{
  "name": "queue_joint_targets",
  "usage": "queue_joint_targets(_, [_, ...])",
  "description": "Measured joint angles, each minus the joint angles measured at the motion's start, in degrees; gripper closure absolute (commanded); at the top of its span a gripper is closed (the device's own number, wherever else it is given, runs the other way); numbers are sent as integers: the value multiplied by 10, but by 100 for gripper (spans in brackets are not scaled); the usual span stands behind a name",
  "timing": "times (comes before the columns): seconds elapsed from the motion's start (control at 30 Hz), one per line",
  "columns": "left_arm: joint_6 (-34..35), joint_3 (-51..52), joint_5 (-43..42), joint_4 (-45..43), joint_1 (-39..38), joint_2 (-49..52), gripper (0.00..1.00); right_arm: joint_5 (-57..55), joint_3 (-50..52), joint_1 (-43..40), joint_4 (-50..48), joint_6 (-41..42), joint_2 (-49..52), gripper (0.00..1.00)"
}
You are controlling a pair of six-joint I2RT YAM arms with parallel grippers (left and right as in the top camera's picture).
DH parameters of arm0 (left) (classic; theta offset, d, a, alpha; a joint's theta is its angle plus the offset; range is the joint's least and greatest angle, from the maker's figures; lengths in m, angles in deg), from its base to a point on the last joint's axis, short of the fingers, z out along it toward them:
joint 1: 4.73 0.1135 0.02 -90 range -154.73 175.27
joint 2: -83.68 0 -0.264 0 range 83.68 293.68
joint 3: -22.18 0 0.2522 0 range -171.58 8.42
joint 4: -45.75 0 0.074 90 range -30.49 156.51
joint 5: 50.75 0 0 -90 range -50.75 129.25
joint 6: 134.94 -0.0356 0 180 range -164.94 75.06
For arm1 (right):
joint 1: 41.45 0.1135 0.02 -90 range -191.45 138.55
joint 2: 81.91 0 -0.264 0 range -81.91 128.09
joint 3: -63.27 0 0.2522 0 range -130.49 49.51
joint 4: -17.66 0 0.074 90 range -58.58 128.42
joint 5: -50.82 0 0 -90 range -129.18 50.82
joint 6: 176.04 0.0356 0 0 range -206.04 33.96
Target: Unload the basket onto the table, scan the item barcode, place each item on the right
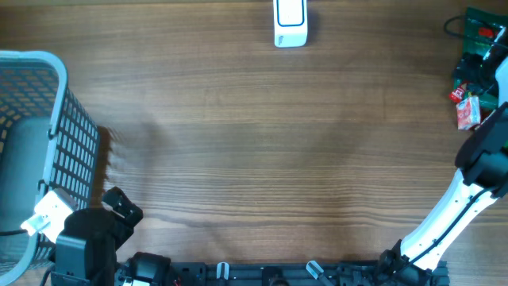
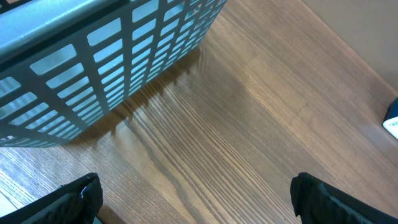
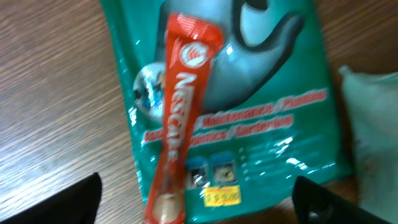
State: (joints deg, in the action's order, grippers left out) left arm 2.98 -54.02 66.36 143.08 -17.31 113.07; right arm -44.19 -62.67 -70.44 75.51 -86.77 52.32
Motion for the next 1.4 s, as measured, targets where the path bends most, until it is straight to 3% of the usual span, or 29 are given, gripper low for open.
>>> queue_joint_targets(0.2, [0, 0, 0, 0, 0, 0, 0, 122, 4, 37, 37, 64, -70, 0])
queue_joint_targets(0.3, [0, 0, 0, 0, 0, 0, 0, 196, 4, 60, 35, 81, -180, 0])
queue_joint_targets(0.5, [0, 0, 0, 0, 0, 0, 0, 322, -8, 92, 80, 125, -500, 0])
queue_joint_targets(0.77, [0, 0, 0, 0, 0, 0, 0, 396, -8, 92, 221, 214, -736, 0])
queue_joint_targets(1.07, [0, 0, 0, 0, 0, 0, 0, 404, -8, 93, 405, 214, -831, 0])
queue_joint_targets(1.23, [0, 0, 0, 0, 0, 0, 0, 406, -2, 93, 474, 131, -831, 0])
queue_joint_targets(1.4, [0, 0, 0, 0, 0, 0, 0, 406, 0, 94, 481, 80, -831, 0])
